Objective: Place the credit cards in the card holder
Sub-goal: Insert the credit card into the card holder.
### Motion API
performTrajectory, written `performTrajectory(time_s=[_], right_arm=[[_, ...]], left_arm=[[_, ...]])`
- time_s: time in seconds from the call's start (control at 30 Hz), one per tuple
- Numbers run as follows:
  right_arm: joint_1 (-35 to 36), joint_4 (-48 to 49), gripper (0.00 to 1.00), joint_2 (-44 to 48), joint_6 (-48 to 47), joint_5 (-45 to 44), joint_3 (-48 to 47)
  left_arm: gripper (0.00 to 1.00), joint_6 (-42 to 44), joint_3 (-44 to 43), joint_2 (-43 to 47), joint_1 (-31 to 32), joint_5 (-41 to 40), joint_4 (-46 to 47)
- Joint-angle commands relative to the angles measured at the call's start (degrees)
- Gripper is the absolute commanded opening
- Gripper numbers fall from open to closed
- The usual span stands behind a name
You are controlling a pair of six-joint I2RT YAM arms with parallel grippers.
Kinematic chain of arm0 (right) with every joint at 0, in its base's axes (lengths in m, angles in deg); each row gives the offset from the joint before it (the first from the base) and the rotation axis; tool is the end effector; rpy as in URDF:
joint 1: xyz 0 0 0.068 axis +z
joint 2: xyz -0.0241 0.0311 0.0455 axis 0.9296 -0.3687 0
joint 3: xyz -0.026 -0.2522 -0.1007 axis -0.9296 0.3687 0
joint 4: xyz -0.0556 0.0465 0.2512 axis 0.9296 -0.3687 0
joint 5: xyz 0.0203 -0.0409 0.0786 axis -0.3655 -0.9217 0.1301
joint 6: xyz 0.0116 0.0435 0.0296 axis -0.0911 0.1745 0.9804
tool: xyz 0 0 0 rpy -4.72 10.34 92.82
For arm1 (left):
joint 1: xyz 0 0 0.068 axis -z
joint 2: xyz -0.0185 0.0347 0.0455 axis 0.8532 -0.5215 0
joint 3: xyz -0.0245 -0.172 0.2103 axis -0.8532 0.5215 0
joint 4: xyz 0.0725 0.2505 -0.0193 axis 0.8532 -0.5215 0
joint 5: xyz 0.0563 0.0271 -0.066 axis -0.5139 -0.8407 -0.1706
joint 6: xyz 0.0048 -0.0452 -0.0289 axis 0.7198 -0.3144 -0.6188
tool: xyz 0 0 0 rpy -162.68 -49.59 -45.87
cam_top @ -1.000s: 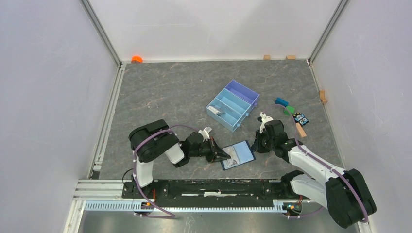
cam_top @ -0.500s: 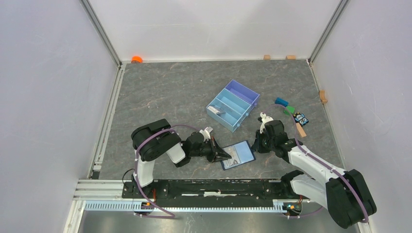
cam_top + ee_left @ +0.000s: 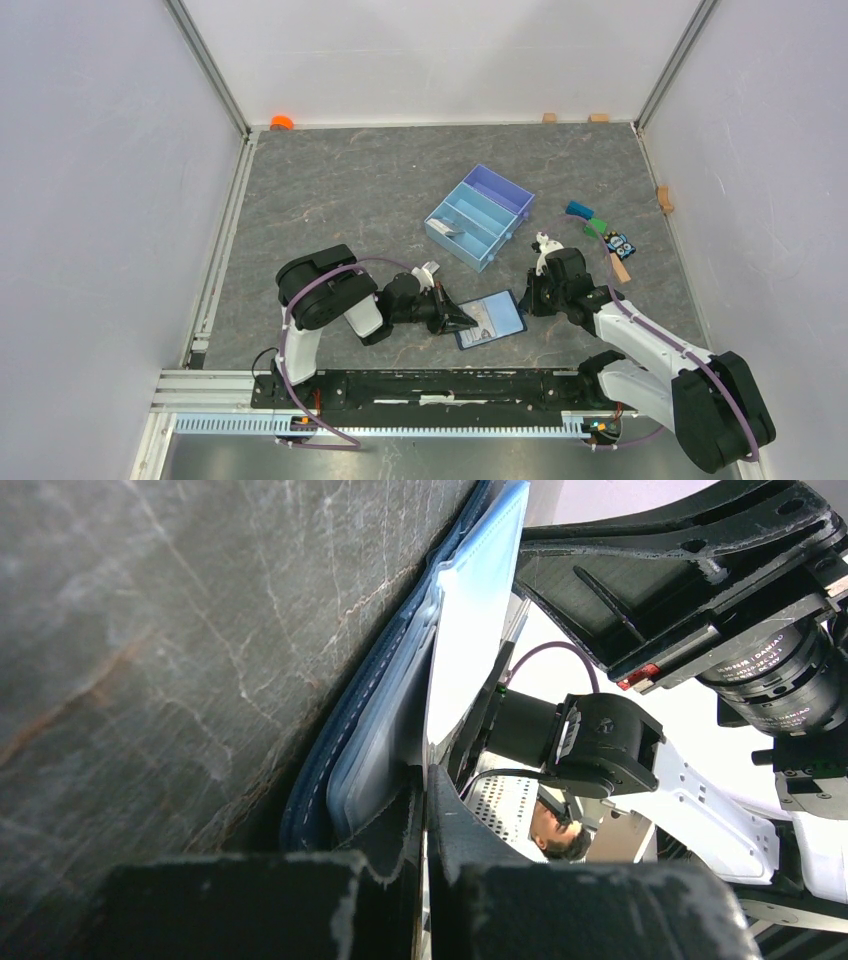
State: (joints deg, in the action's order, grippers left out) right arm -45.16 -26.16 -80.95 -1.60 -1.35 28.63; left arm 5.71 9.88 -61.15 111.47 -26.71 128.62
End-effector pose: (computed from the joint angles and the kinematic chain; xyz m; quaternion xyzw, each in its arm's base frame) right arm 0.1607 0.0736 0.1456 -0.0239 0.9470 0.1778 0.2666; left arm 0.1625 -0.2393 0.0697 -0.0951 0.8160 -0.5685 0.0427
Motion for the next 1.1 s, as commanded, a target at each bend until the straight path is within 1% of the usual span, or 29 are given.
performTrajectory(time_s=[0.0, 0.6, 1.07], right_arm=[[0.00, -6.18, 0.00, -0.19, -0.52, -2.29, 1.67], [-0.02, -6.27, 0.00, -0.39, -0.54, -2.32, 1.47], [0.00, -6.76, 0.00, 0.52, -0.17, -2.31, 1.48]], left_arm=[[0.02, 2.37, -0.65, -1.54, 0.37, -1.35, -2.03], [0.02, 2.75, -0.95, -3.31, 0.77, -0.68, -1.24], [0.02, -0.33, 2.07, -3.48, 1.61, -1.49, 1.74]])
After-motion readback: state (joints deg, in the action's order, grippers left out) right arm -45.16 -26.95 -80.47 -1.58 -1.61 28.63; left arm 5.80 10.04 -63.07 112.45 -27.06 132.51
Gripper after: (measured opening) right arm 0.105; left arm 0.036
